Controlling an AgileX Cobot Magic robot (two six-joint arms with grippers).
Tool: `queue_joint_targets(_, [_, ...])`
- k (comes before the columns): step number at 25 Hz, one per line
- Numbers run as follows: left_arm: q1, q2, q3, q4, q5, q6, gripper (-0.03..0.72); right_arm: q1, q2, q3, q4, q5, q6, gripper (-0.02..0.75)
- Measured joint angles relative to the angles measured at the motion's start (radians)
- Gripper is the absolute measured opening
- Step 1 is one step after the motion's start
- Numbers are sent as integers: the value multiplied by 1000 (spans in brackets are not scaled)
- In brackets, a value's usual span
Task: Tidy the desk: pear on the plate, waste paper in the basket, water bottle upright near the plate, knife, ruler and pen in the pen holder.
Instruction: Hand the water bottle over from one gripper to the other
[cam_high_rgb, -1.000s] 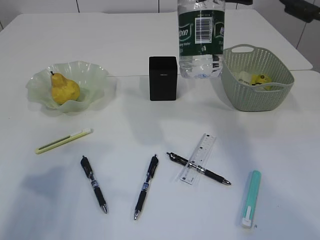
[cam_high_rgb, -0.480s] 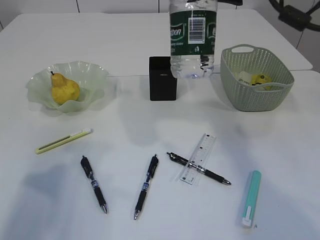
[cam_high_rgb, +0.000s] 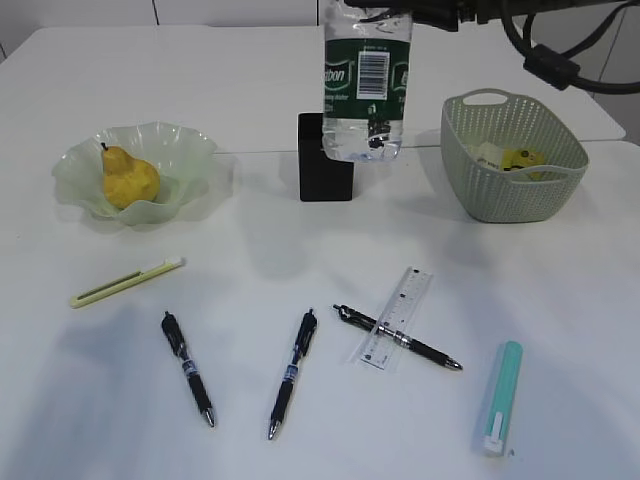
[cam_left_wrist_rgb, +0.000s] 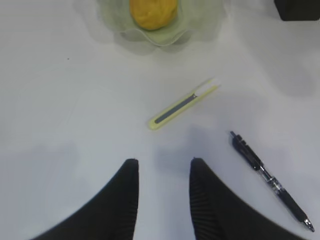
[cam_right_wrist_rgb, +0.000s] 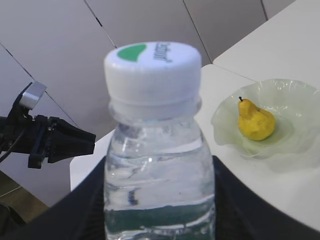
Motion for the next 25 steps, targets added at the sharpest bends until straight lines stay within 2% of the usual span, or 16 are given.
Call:
queue_joint_targets(8, [0, 38, 10, -213, -160, 228, 239, 5, 5, 0, 7, 0, -35, 390])
queue_joint_targets(12, [0, 71, 48, -339, -231, 319, 239, 44, 16, 0, 7, -6, -73, 389])
queue_joint_targets(16, [0, 89, 71, -375, -247, 364, 239, 81, 25, 0, 7, -6, -93, 390])
queue_joint_targets(25, [0, 91, 73, -377, -259, 387, 239, 84, 33, 0, 7, -7, -95, 389])
